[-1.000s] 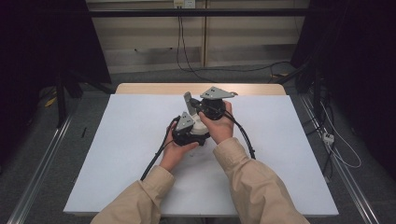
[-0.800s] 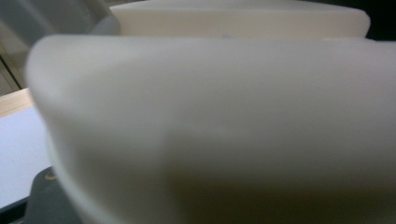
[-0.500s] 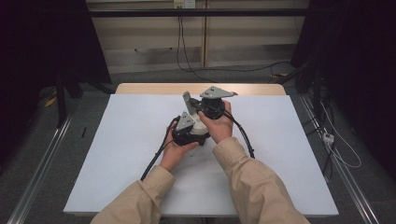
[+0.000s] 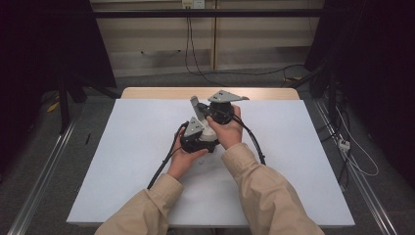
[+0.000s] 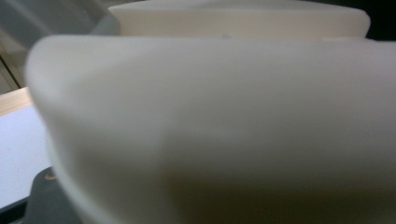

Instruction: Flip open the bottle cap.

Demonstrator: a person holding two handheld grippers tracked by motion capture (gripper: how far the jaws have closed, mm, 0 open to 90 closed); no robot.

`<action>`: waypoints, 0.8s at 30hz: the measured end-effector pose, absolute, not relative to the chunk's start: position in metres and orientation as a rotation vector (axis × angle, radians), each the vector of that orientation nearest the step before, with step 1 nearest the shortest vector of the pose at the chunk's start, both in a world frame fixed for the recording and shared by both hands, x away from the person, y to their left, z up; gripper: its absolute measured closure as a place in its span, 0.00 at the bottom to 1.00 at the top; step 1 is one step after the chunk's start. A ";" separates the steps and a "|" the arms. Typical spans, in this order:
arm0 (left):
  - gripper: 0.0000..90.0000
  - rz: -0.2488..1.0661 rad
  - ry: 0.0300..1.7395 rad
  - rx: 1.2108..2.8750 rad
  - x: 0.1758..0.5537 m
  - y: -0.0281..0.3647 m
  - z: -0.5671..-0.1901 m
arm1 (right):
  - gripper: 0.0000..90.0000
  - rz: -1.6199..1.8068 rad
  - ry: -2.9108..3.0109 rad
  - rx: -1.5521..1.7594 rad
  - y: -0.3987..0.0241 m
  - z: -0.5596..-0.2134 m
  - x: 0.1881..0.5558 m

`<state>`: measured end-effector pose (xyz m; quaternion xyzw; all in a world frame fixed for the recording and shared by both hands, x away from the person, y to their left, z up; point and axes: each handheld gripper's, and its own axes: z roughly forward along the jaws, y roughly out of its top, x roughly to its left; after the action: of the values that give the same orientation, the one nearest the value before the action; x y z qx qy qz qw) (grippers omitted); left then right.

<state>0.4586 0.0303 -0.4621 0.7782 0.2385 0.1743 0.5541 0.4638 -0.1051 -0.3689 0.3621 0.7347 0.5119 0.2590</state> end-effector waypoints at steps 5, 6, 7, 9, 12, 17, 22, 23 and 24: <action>0.21 0.424 0.564 1.841 0.458 0.031 -0.462 | 1.00 1.382 1.994 0.979 -0.104 -0.369 0.465; 0.21 0.413 0.564 1.839 0.459 0.030 -0.462 | 1.00 1.382 1.996 0.979 -0.104 -0.370 0.466; 0.21 0.424 0.565 1.841 0.459 0.031 -0.462 | 1.00 1.383 1.998 0.981 -0.103 -0.370 0.466; 0.21 0.425 0.565 1.841 0.459 0.031 -0.462 | 1.00 1.377 2.000 0.980 -0.103 -0.370 0.466; 0.21 0.423 0.567 1.839 0.459 0.031 -0.462 | 1.00 1.377 2.003 0.982 -0.102 -0.370 0.467; 0.21 0.424 0.567 1.840 0.459 0.031 -0.462 | 1.00 1.379 2.005 0.987 -0.101 -0.370 0.468; 0.21 0.423 0.567 1.840 0.459 0.031 -0.462 | 1.00 1.376 2.008 0.990 -0.101 -0.370 0.469; 0.21 0.424 0.567 1.840 0.459 0.031 -0.462 | 1.00 1.375 2.008 0.991 -0.100 -0.370 0.469; 0.21 0.424 0.567 1.840 0.459 0.031 -0.462 | 1.00 1.377 2.010 0.992 -0.100 -0.370 0.469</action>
<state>0.4587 0.0308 -0.4619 0.7781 0.2398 0.1791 0.5523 0.4694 -0.1003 -0.3704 0.3647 0.7392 0.5065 0.2530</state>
